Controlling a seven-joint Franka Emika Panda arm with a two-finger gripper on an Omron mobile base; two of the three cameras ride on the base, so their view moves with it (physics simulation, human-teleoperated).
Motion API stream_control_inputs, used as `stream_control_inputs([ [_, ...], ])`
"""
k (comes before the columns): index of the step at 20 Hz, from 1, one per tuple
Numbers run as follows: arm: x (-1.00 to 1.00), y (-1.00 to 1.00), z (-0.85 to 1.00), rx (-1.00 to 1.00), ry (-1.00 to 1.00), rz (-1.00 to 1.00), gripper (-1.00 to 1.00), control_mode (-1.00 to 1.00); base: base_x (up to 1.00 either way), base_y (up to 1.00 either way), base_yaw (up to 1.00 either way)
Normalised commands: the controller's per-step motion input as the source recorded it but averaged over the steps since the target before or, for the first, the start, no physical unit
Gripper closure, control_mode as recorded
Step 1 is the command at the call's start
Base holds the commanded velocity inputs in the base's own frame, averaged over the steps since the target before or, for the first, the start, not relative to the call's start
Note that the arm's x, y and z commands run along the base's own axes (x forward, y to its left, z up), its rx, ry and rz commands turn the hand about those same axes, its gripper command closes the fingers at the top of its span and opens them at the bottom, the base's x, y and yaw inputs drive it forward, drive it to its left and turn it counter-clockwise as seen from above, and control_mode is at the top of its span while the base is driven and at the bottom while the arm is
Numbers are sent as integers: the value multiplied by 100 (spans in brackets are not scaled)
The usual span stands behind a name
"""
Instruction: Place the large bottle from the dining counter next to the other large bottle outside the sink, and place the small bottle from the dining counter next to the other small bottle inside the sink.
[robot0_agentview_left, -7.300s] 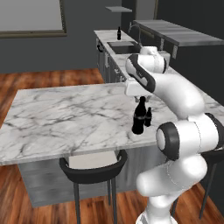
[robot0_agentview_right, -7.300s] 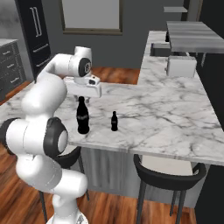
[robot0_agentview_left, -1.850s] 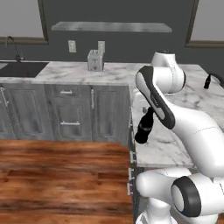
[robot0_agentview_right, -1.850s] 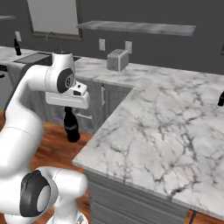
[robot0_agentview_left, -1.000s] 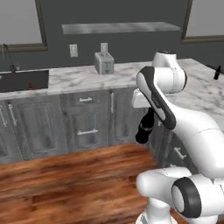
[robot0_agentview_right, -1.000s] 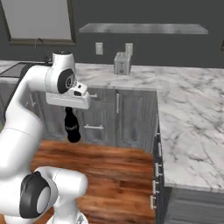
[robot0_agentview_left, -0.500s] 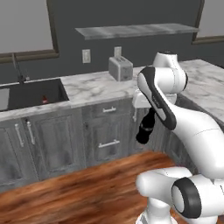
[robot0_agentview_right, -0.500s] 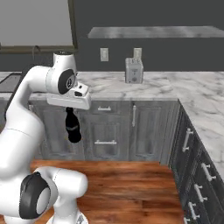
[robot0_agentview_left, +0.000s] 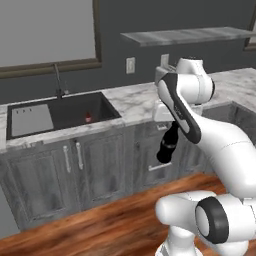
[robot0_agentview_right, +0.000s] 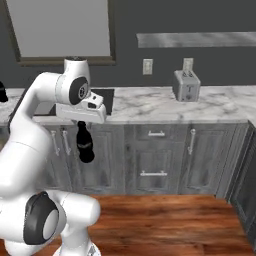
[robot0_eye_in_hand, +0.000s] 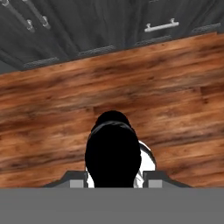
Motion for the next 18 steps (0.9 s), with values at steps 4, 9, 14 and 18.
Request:
stream_control_inputs([
  [4,0,0,0,0,0,0,100,100,9,100,0],
  [9,0,0,0,0,0,0,100,100,34,96,6],
  [14,0,0,0,0,0,0,100,100,72,87,10],
  [18,0,0,0,0,0,0,100,100,63,69,16],
])
